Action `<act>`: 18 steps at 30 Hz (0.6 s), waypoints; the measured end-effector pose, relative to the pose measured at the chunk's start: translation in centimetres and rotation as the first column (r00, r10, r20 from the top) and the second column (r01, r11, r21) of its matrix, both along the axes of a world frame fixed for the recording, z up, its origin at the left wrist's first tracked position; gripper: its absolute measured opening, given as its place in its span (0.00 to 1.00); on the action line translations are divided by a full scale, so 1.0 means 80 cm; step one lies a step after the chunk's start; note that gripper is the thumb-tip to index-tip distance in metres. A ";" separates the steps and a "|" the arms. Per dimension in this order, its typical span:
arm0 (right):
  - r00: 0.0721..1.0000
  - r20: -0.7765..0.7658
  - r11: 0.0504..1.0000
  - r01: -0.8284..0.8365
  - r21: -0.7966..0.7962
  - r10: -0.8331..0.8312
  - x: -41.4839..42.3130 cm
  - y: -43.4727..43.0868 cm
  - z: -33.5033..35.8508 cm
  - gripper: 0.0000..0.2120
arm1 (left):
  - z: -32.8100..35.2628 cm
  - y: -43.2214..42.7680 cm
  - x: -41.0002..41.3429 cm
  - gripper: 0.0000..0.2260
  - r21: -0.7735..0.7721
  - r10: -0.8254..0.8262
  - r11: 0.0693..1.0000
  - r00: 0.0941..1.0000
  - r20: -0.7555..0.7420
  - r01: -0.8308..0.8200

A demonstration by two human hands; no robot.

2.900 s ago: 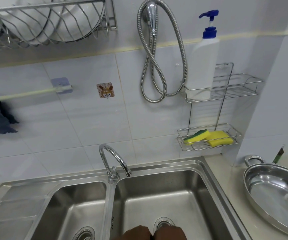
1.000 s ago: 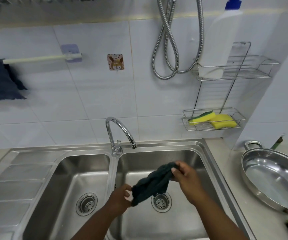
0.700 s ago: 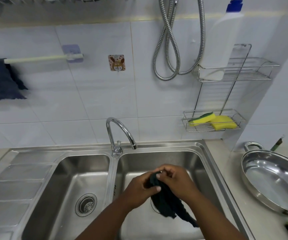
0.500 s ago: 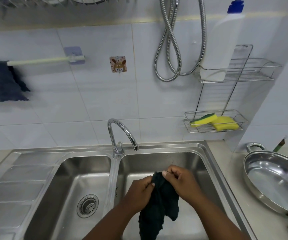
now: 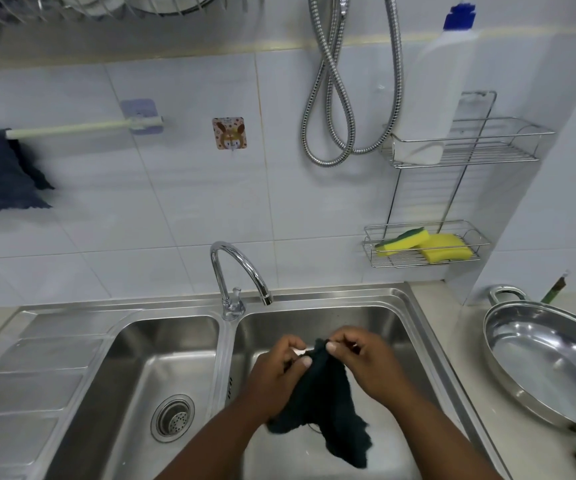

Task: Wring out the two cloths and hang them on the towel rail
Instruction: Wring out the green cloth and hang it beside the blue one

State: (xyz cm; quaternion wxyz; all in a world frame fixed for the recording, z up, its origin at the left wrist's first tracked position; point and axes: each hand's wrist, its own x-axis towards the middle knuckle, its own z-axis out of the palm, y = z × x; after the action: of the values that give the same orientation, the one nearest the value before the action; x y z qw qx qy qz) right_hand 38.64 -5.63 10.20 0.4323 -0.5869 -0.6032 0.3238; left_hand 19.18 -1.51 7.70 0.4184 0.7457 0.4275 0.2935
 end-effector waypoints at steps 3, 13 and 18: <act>0.977 -0.151 0.988 0.153 0.010 -0.150 0.001 -0.002 0.012 0.07 | -0.007 -0.001 -0.011 0.14 -0.176 -0.124 0.979 0.989 -0.084 0.107; 0.993 0.109 0.971 0.078 -0.227 -0.054 0.050 -0.008 0.034 0.04 | -0.014 0.016 -0.060 0.08 -0.189 -0.118 0.981 0.911 -0.395 0.045; 0.989 0.136 0.959 0.087 -0.269 -0.051 0.073 -0.008 0.021 0.08 | -0.005 0.037 -0.077 0.16 0.008 0.125 0.991 0.893 -0.433 -0.134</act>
State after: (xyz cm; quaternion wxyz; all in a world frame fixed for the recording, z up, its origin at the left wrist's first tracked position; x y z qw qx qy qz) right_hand 44.52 -6.31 11.88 0.3183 -0.6814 -0.5581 0.3507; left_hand 12.99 1.46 7.32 0.3009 0.7574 0.5615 0.1432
